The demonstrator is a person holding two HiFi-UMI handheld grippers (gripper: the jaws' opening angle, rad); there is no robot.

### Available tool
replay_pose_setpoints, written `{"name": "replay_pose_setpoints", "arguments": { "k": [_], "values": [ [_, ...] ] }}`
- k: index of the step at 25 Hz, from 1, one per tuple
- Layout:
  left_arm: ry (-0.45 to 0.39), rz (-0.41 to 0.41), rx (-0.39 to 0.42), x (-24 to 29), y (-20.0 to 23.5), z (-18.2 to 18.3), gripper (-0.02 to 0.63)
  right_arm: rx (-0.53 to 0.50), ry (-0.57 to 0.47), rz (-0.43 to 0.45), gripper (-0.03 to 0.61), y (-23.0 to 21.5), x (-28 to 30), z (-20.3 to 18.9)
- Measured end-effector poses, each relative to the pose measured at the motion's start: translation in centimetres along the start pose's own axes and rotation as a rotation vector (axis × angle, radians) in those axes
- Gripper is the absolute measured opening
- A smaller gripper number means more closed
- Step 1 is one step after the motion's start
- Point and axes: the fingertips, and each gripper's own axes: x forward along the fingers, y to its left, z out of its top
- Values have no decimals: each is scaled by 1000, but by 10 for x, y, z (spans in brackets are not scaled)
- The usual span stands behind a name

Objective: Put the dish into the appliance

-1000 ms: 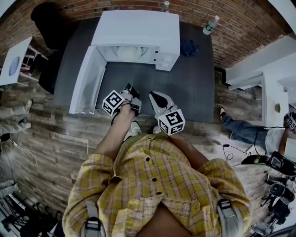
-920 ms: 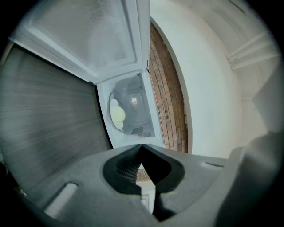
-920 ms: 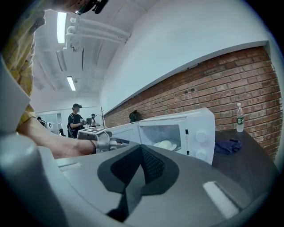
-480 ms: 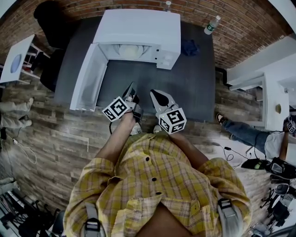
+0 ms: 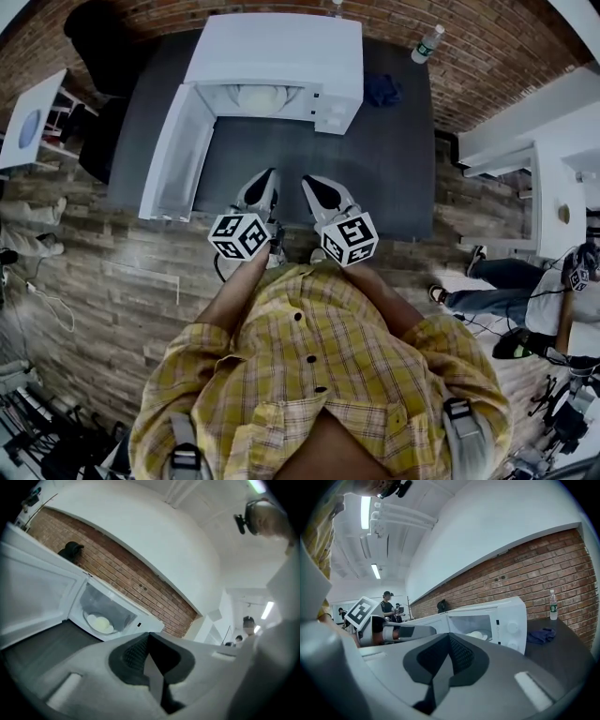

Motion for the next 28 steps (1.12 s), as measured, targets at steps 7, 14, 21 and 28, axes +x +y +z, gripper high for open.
{"name": "replay_pose_setpoints", "arguments": {
  "k": [7,14,21,28],
  "values": [
    [10,24,248,-12,-17,0,-3,14,0,1,5,0,1,1],
    [23,38,405,-14,-25,-3,-3,9,6,8,5,0,3,-1],
    [16,73,448,-17,-21,-1,-3,6,7,13,3,-2,3,-2],
    [10,97,448,-18,-15,3,-3,7,8,21,3,-1,8,-2]
  ]
}}
